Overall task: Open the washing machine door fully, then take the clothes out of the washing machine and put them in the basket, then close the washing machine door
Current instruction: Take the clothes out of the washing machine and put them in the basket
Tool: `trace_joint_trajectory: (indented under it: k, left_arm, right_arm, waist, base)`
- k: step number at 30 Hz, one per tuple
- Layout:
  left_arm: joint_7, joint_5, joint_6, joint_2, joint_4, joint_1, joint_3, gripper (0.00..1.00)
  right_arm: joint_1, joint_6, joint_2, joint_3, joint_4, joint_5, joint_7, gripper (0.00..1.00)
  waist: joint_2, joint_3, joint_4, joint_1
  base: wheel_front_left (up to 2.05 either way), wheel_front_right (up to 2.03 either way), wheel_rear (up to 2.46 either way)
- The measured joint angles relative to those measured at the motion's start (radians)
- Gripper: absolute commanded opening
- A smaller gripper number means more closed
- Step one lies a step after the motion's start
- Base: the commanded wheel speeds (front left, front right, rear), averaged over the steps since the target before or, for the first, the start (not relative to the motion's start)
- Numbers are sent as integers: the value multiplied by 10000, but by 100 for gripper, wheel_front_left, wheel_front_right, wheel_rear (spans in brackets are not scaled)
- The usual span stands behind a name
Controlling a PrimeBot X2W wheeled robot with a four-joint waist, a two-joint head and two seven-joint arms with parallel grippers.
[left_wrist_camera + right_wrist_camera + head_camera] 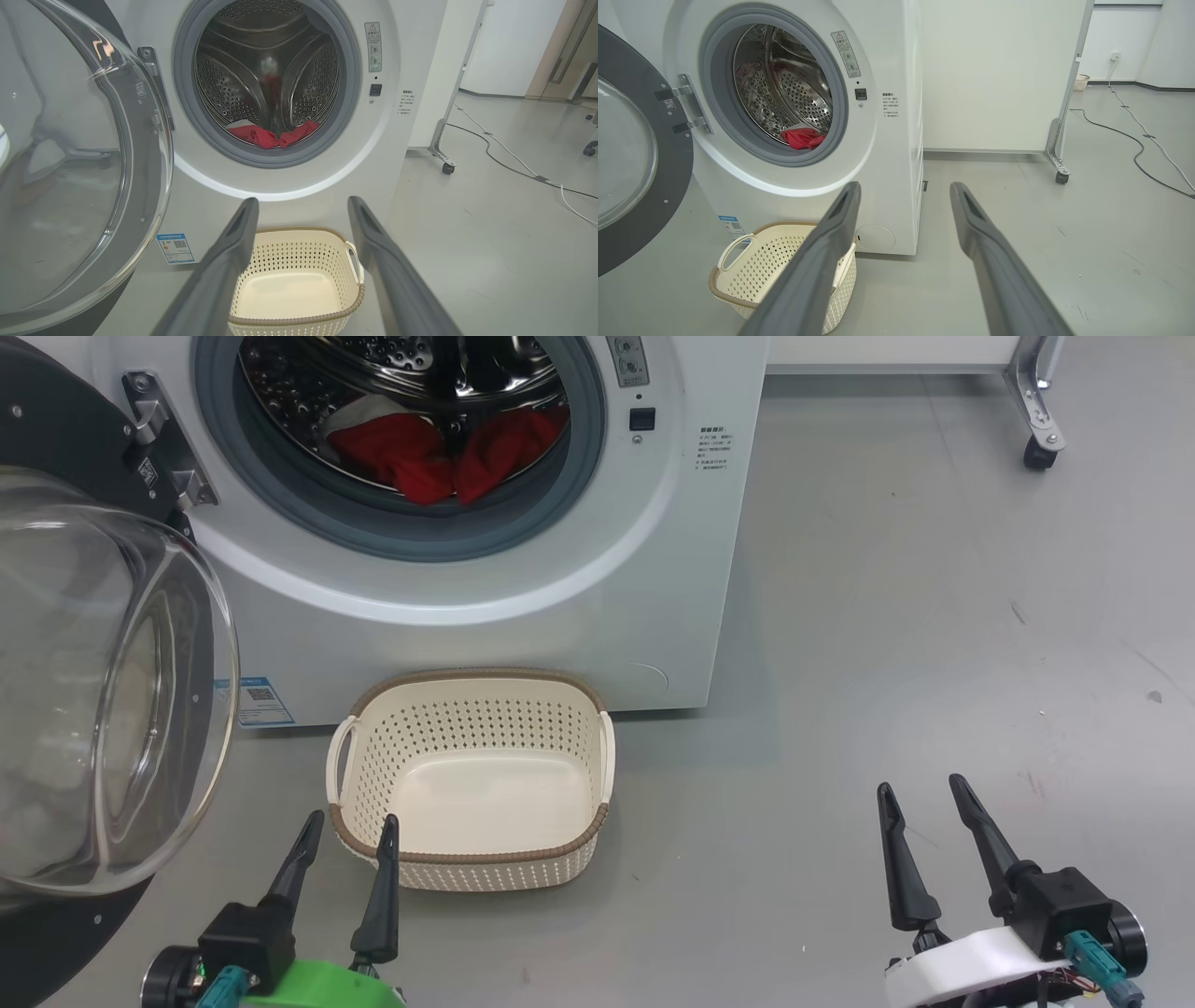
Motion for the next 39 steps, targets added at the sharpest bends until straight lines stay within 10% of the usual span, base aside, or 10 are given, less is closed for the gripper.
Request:
trace_joint_trajectory:
  k: [39]
  left_arm:
    - [79, 169, 132, 0, -142, 77, -196, 100]
  right_arm:
    - [209, -86, 4, 119, -81, 13, 0, 100]
  waist:
    - [0, -166, -60, 0]
  base:
    - [62, -62, 0]
